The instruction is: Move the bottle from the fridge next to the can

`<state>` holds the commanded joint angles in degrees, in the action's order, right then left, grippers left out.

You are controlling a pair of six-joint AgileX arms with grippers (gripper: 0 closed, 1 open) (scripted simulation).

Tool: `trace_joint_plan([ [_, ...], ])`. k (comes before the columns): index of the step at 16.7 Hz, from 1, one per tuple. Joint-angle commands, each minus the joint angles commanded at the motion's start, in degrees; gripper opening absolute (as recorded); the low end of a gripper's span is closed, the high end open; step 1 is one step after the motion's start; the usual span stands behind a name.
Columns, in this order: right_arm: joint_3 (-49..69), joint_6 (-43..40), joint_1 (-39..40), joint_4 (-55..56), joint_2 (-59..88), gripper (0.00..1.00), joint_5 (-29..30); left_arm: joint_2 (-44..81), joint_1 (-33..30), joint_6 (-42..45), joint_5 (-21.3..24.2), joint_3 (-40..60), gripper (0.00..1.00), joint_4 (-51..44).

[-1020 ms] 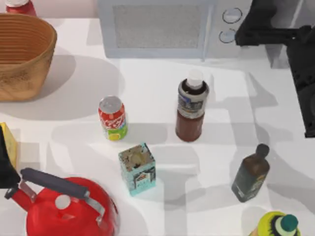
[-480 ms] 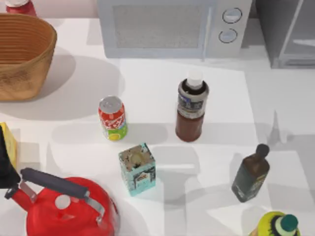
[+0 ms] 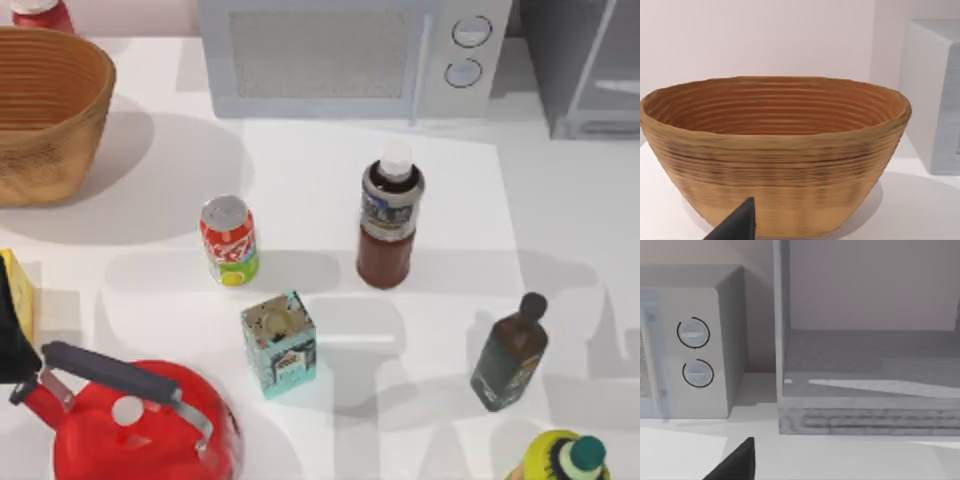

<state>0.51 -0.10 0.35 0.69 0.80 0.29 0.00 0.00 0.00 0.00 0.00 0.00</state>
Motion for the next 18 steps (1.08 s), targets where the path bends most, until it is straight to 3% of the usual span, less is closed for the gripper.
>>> trace_joint_plan([
  [10,2.2,0.0,-0.3,-4.4,-3.7,1.00,-0.2,0.0,0.0,0.0,0.0,0.0,1.00,0.0],
  [14,9.2,-0.2,-0.2,-17.9,-12.2,1.00,-0.3,0.0,0.0,0.0,0.0,0.0,1.00,0.0],
  [18,18.1,-0.3,-0.2,-39.9,-23.1,1.00,-0.3,0.0,0.0,0.0,0.0,0.0,1.00,0.0],
])
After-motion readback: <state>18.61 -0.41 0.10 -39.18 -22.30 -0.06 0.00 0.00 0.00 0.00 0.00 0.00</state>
